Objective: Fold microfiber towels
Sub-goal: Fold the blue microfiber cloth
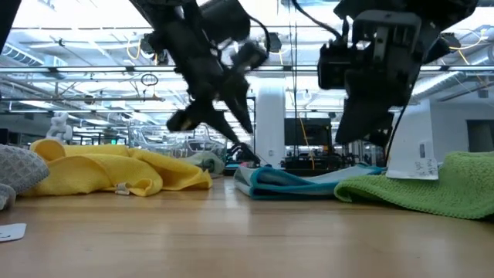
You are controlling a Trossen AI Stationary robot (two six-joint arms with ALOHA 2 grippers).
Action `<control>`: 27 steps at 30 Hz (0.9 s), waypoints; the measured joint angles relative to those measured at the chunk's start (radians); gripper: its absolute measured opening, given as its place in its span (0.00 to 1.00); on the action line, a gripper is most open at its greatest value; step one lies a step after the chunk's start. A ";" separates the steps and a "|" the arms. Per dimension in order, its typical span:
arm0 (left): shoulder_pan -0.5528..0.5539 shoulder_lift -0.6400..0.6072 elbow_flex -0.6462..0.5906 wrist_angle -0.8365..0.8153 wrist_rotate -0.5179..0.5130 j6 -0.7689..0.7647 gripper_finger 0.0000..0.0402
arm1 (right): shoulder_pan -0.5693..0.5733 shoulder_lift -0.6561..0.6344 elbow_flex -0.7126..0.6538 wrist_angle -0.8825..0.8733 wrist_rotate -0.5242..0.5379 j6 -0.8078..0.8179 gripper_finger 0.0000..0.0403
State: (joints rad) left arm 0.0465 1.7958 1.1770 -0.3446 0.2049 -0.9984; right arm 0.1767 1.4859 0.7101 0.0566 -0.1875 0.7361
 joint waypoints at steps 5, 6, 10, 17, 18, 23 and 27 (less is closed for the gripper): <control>-0.023 -0.063 0.000 -0.112 0.073 0.097 0.29 | -0.005 -0.098 0.000 -0.117 -0.001 -0.008 0.09; -0.030 -0.075 0.000 -0.135 0.082 0.113 0.29 | -0.005 -0.121 0.000 -0.151 -0.001 -0.013 0.10; -0.067 -0.112 0.000 -0.198 0.101 0.168 0.29 | -0.009 -0.215 0.000 -0.282 -0.001 -0.003 0.14; -0.121 -0.131 0.040 -0.157 0.063 0.326 0.39 | -0.041 -0.355 0.000 -0.463 0.003 -0.015 0.21; -0.127 -0.131 0.049 -0.144 0.035 0.348 0.42 | -0.047 -0.371 0.000 -0.484 0.004 -0.015 0.21; -0.140 -0.128 0.057 0.003 -0.132 0.516 0.56 | -0.074 -0.413 0.000 -0.518 0.004 -0.031 0.23; -0.114 -0.093 0.058 0.029 -0.317 0.625 0.62 | -0.095 -0.412 0.000 -0.521 0.001 -0.048 0.23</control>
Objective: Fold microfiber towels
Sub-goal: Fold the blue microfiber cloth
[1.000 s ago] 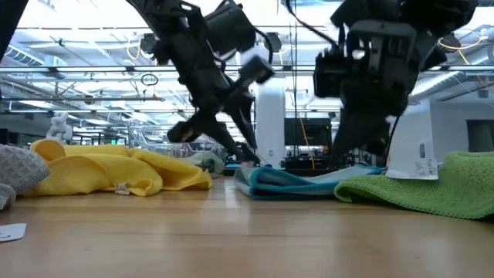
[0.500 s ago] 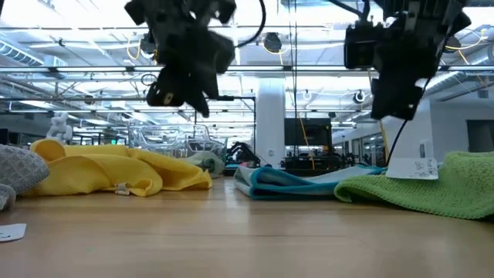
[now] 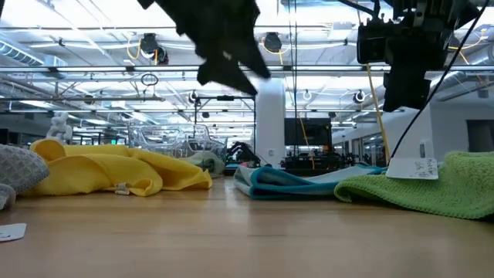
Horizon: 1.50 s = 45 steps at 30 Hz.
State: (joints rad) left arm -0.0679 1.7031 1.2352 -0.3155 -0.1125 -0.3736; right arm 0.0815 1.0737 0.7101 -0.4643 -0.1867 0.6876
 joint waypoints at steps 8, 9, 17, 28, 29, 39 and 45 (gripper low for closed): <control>0.112 0.118 -0.001 -0.027 0.054 0.120 0.62 | -0.017 0.000 0.000 0.000 0.000 -0.019 0.23; 0.118 0.129 -0.001 -0.023 0.066 0.148 0.62 | -0.017 0.000 0.000 0.000 0.000 -0.023 0.23; 0.170 0.203 -0.001 -0.024 0.149 0.226 0.62 | -0.021 0.000 -0.001 0.016 0.006 -0.098 0.23; 0.179 0.260 -0.001 -0.049 0.252 0.271 0.47 | -0.187 0.055 -0.037 0.123 -0.001 -0.158 0.32; 0.177 0.260 -0.001 -0.053 0.249 0.263 0.46 | -0.194 0.055 -0.037 0.131 -0.001 -0.165 0.32; 0.179 0.272 -0.001 -0.107 0.258 0.279 0.38 | -0.261 0.121 -0.039 0.197 -0.005 -0.245 0.34; 0.164 0.284 0.000 -0.098 0.255 0.357 0.22 | -0.348 0.268 -0.037 0.287 -0.092 -0.405 0.42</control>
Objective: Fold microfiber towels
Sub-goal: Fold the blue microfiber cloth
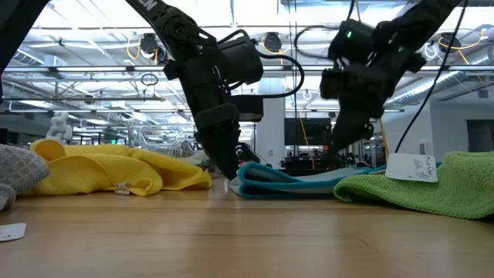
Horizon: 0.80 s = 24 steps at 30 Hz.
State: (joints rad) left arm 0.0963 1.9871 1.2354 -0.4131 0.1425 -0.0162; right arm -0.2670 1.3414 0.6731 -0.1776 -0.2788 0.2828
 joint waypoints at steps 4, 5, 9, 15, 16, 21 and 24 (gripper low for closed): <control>-0.006 0.001 0.001 0.004 -0.016 0.023 0.08 | -0.045 0.074 0.000 0.001 -0.062 -0.136 0.49; -0.006 0.001 0.001 0.005 -0.016 0.022 0.04 | -0.052 0.091 -0.001 -0.003 -0.063 -0.164 0.50; -0.006 0.002 0.001 0.009 -0.023 0.014 0.04 | -0.073 0.141 -0.001 0.002 -0.064 -0.227 0.51; -0.007 0.003 0.001 0.010 -0.038 0.034 0.03 | -0.086 0.166 -0.001 0.032 -0.067 -0.259 0.49; -0.007 0.003 0.000 0.010 -0.038 0.033 0.02 | -0.086 0.168 -0.004 0.033 -0.067 -0.273 0.48; -0.006 0.004 0.000 0.022 -0.065 0.036 0.04 | -0.087 0.180 -0.045 0.067 -0.088 -0.291 0.41; -0.005 0.005 -0.001 0.029 -0.068 0.042 0.04 | -0.088 0.180 -0.089 0.128 -0.096 -0.271 0.32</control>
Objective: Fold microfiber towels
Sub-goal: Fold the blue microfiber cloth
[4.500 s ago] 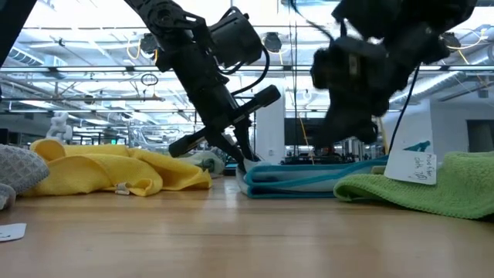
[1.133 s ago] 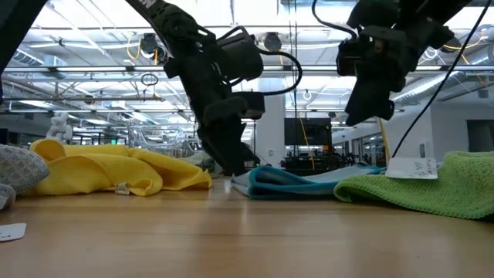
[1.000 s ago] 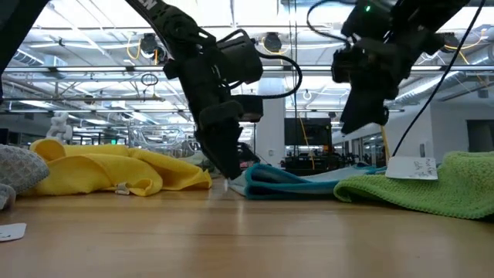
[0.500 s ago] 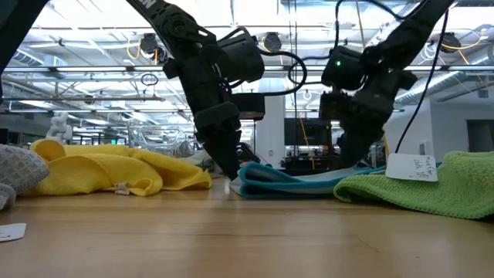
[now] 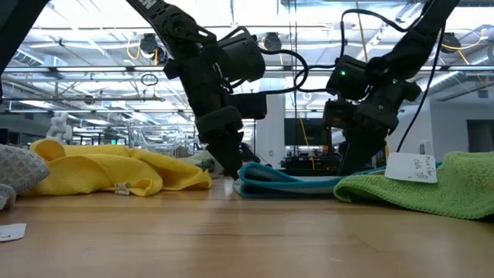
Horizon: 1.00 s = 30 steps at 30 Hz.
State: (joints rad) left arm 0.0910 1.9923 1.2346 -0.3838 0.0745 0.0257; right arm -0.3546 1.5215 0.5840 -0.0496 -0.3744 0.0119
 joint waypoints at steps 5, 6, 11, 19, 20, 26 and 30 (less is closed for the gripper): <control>0.000 0.000 0.000 0.009 -0.001 -0.004 0.02 | 0.000 0.002 -0.038 0.058 -0.014 0.032 0.12; 0.000 0.000 -0.001 0.012 -0.001 -0.009 0.02 | 0.000 0.002 -0.038 0.057 -0.016 0.033 0.08; 0.001 -0.025 -0.005 0.013 -0.043 -0.027 0.03 | 0.003 -0.039 -0.043 0.039 -0.027 0.054 0.02; 0.010 -0.115 -0.005 0.021 -0.117 -0.035 0.04 | 0.004 -0.248 -0.041 -0.051 0.090 0.082 0.01; 0.010 -0.125 -0.005 0.025 -0.126 -0.035 0.03 | 0.004 -0.271 -0.041 -0.056 0.099 0.082 0.01; -0.001 -0.197 -0.004 0.040 -0.135 -0.040 0.02 | 0.007 -0.408 -0.040 -0.134 0.140 0.141 0.00; -0.017 -0.240 -0.002 0.038 -0.146 -0.033 0.04 | 0.040 -0.460 -0.040 -0.125 0.133 0.267 0.00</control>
State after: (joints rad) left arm 0.0735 1.7523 1.2324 -0.3459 -0.0713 -0.0077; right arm -0.3144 1.0611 0.5442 -0.1743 -0.2412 0.2784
